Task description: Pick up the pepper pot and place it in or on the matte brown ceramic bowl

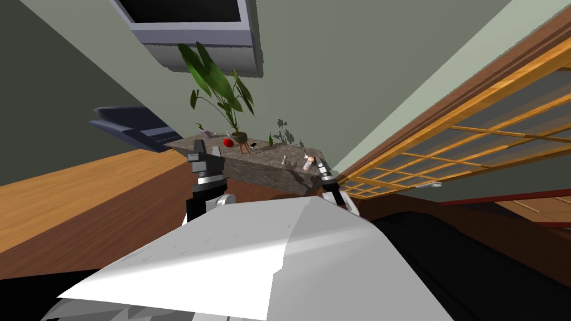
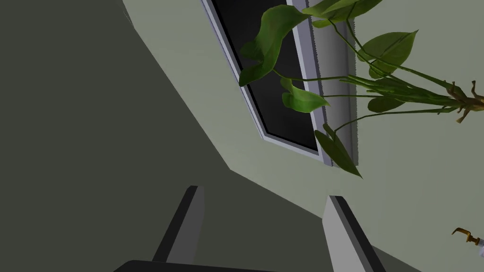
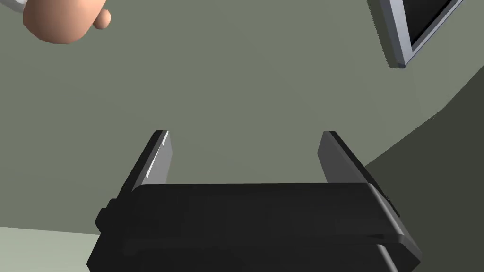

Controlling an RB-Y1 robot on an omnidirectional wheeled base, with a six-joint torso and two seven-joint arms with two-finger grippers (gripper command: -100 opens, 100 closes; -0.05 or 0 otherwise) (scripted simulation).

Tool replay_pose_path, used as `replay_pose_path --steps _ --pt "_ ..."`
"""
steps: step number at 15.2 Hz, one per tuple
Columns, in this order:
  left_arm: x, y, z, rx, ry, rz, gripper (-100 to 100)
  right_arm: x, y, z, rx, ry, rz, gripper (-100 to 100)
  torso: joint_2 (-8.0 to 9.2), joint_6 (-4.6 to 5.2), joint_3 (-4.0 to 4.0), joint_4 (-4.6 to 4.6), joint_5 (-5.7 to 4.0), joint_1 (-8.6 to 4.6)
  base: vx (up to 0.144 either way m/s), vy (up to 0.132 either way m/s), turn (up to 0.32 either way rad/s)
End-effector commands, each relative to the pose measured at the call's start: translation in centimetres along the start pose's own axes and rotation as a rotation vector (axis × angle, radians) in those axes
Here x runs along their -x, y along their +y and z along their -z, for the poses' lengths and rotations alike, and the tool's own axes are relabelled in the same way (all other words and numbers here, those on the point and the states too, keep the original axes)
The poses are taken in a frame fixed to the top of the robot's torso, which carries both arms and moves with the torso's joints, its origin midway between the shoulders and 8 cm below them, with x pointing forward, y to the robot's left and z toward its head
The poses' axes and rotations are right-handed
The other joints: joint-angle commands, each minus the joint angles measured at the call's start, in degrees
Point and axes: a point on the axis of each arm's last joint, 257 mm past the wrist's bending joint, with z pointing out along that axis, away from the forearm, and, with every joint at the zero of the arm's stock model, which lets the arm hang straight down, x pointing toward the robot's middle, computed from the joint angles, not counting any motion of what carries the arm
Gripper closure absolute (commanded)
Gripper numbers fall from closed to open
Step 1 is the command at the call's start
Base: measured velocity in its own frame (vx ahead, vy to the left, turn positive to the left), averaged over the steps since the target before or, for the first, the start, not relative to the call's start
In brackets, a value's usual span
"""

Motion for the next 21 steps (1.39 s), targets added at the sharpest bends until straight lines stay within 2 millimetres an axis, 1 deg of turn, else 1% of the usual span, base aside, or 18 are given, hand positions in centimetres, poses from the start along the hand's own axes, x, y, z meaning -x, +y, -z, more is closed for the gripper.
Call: replay_pose_path --steps 1,6,12,17,18,21 --pt "0.0 0.0 0.0 0.000 0.000 0.000 0 -0.7 -2.3 0.5 -0.043 0.041 0.095 -100 0.00 0.00 0.00 0.00 0.00 0.00 0.061 0.086 -0.003" --pt "0.0 0.0 0.0 0.000 0.000 0.000 0 -1.3 -7.9 1.8 -0.144 0.133 0.314 -100 -0.12 0.01 -0.07 -0.03 0.02 0.11 0.084 0.098 -0.006" --pt "0.0 0.0 0.0 0.000 0.000 0.000 0 -1.1 -14.1 4.1 -0.258 0.231 0.549 -100 -0.13 0.00 -0.07 -0.03 0.02 0.06 0.084 0.093 -0.004" --pt "0.0 0.0 0.0 0.000 0.000 0.000 0 -0.5 -18.2 6.0 -0.337 0.299 0.701 -100 -0.09 0.01 -0.05 -0.02 0.01 0.05 0.077 0.085 -0.003" --pt "0.0 0.0 0.0 0.000 0.000 0.000 0 -0.3 -19.4 6.6 -0.361 0.321 0.747 -100 -0.08 0.00 -0.05 -0.02 0.01 0.04 0.068 0.094 0.003" --pt "0.0 0.0 0.0 0.000 0.000 0.000 0 0.1 -21.4 7.7 -0.400 0.355 0.816 -100 -0.06 0.01 -0.03 -0.01 0.02 0.07 0.071 0.084 -0.003"
